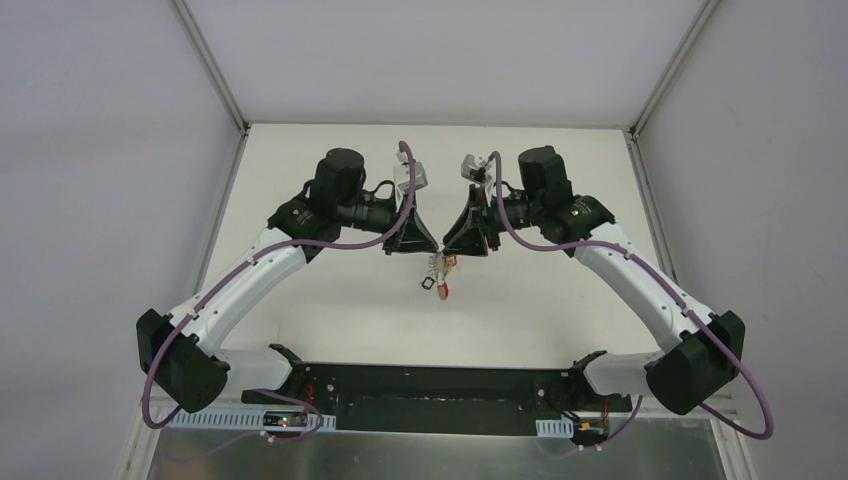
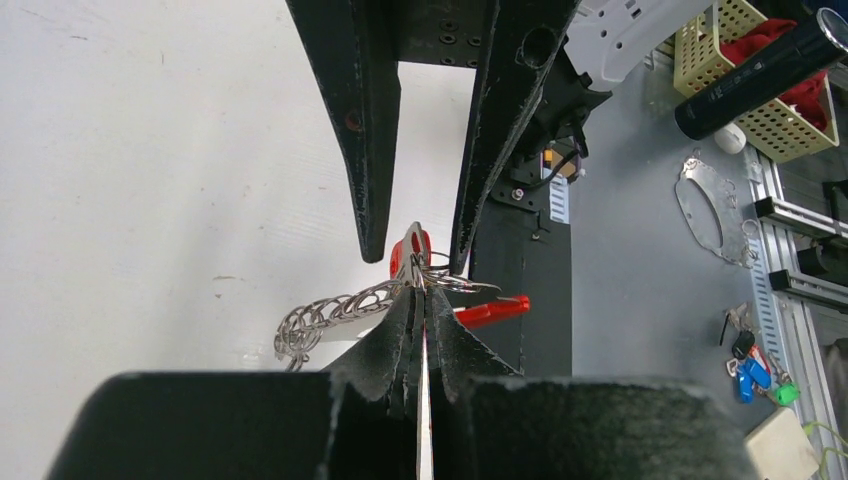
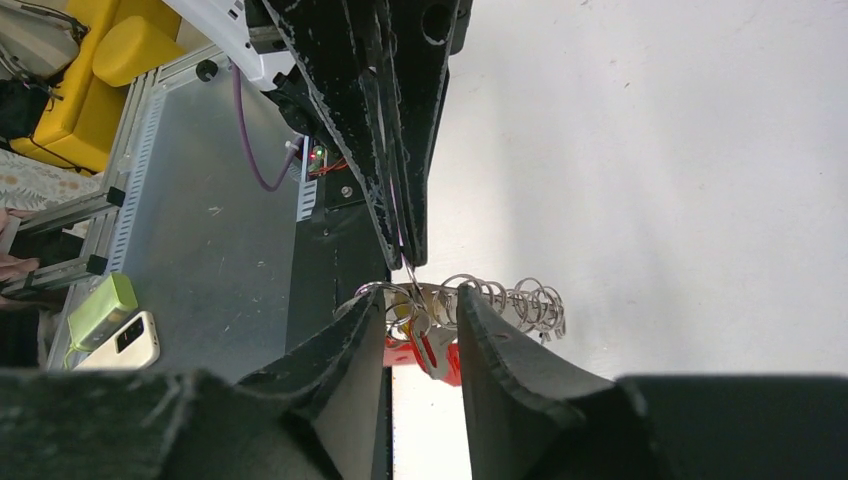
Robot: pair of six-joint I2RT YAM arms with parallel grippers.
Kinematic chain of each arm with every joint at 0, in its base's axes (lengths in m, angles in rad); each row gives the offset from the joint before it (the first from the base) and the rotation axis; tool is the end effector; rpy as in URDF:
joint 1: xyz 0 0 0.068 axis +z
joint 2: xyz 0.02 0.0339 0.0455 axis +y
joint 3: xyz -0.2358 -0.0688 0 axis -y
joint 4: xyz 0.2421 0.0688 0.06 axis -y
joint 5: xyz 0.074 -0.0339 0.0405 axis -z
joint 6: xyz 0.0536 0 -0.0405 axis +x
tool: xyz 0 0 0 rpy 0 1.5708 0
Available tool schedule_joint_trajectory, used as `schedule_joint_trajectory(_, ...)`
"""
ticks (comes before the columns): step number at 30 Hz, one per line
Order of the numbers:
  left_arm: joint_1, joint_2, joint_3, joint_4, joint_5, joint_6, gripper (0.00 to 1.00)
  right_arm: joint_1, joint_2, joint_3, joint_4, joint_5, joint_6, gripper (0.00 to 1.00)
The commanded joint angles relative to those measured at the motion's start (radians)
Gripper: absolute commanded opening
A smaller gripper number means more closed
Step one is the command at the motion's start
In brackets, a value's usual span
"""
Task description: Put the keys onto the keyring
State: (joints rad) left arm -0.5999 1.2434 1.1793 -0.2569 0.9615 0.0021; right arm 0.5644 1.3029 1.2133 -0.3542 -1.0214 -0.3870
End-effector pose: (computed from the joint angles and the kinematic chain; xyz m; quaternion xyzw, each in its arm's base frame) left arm 0.2137 -0.1994 0.3481 0.4716 0.6066 -0.5112 0.3853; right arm 0.2258 0.1971 0.3352 -0.5699 0.5361 0.4529 0.4276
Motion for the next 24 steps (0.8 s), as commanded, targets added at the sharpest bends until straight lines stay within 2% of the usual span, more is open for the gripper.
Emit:
schedule_joint_trajectory(1, 0.014, -0.025, -0.008, 0.111, 0.062, -0.065, 0.0, -0.011, -0.037, 0.033, -0.005, -0.002, -0.034, 0.34)
schedule_joint_trajectory(5, 0.016, -0.03, -0.016, 0.119, 0.066, -0.065, 0.0, -0.015, -0.034, 0.029, -0.004, -0.01, -0.033, 0.32)
schedule_joint_trajectory(13, 0.022, -0.023, -0.021, 0.128, 0.071, -0.066, 0.0, -0.019, -0.031, 0.034, -0.003, -0.031, -0.023, 0.16)
schedule_joint_trajectory(20, 0.023, -0.013, -0.025, 0.131, 0.073, -0.065, 0.0, -0.022, -0.03, 0.03, 0.01, -0.044, -0.004, 0.12)
schedule_joint_trajectory(24, 0.025, -0.009, -0.03, 0.134, 0.067, -0.06, 0.0, -0.024, -0.03, 0.033, 0.02, -0.056, 0.012, 0.03)
